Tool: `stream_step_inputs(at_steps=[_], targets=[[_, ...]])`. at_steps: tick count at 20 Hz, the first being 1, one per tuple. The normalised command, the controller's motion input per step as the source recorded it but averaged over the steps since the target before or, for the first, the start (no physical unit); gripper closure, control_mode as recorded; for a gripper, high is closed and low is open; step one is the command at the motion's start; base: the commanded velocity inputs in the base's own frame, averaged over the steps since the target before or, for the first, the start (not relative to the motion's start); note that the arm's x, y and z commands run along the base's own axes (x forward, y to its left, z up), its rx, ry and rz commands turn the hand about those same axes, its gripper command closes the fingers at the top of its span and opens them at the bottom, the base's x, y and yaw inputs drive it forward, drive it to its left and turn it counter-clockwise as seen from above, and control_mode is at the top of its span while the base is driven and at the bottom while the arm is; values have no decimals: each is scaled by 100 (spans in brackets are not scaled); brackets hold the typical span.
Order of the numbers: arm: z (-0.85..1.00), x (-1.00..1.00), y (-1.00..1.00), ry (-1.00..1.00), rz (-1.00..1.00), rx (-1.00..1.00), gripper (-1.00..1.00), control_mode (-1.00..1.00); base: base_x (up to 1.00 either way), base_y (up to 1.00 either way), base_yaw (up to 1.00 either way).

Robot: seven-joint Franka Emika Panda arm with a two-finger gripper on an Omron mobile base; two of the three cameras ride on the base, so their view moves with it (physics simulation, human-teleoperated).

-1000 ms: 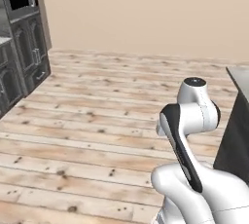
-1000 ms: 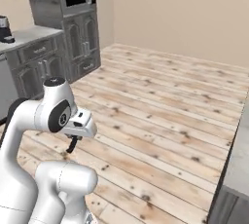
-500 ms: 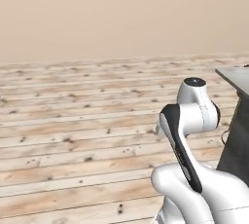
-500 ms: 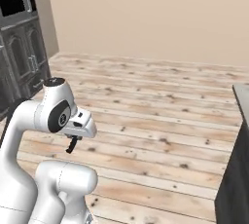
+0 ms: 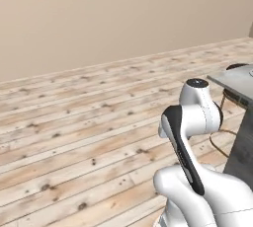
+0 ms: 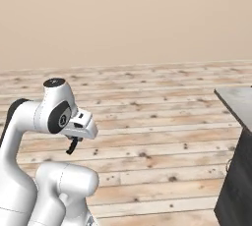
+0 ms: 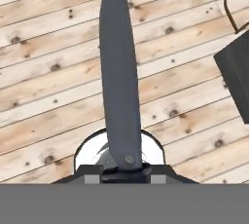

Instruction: Retrieve the butter from the fridge and place it on a plate on the dining table. Then retrieve the butter knife by the fridge and place it near the plate.

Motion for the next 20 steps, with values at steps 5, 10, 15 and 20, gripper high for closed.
stream_step_inputs(at_steps=[5,10,15,20], targets=[[0,0,0,0,0,0,100,100,100,70,-56],[0,0,0,0,0,0,100,100,100,75,-55],[0,0,0,0,0,0,100,100,100,79,-58],[0,0,0,0,0,0,100,100,100,81,-60]])
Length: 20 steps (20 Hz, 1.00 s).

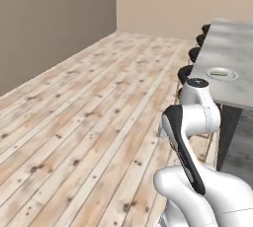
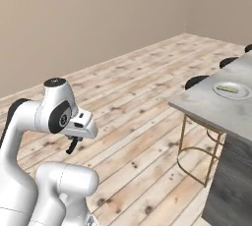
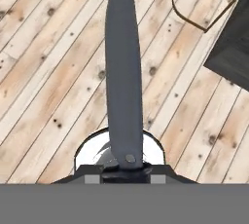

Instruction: Retrieve the butter from the fridge and place it on a plate on the dining table. Then retrieve the butter knife by the fridge and place it near the plate.

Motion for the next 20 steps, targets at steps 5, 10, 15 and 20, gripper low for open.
stream_step_inputs(at_steps=[5,10,15,20], targets=[[0,0,0,0,0,0,100,100,100,80,-59],[0,0,0,0,0,0,100,100,100,80,-59],[0,0,0,0,0,0,100,100,100,78,-61],[0,0,0,0,0,0,100,100,100,74,-66]])
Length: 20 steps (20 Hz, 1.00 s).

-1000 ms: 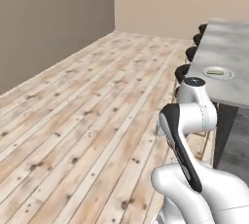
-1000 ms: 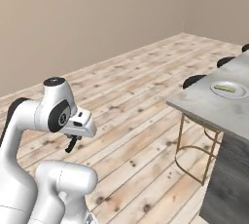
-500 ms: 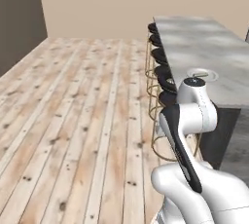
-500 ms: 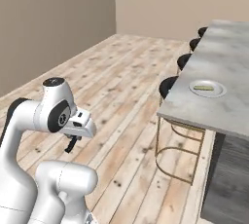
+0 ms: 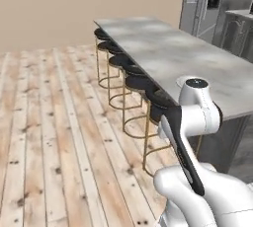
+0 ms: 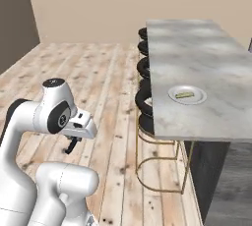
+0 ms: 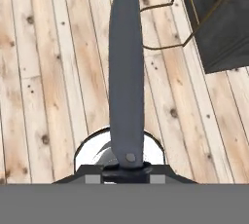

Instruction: Retrieve the butter from the fridge and place it on a plate on the dining table. Then retrieve the butter knife by the fridge and place it near the plate.

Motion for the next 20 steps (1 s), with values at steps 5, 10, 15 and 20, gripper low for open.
stream_step_inputs(at_steps=[5,10,15,20], targets=[[0,0,0,0,0,0,100,100,99,69,-70],[0,0,0,0,0,0,100,100,93,65,-74],[0,0,0,0,0,0,100,100,26,74,-69],[0,0,0,0,0,0,100,100,0,43,-77]])
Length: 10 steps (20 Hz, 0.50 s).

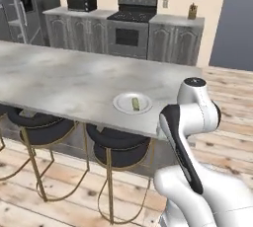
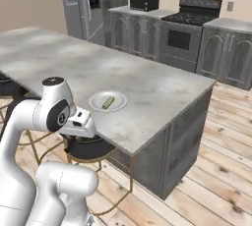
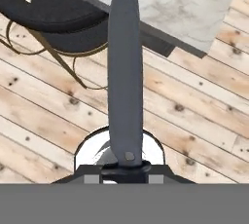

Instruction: Retrieve the butter from the fridge and place it on a plate on the dining table. Then retrieve the butter knife by the fridge and place it near the plate.

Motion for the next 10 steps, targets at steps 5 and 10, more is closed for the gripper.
stream_step_inputs(at_steps=[5,10], targets=[[0,0,0,0,0,0,100,100,1,36,-82],[0,0,0,0,0,0,100,100,23,75,-65]])
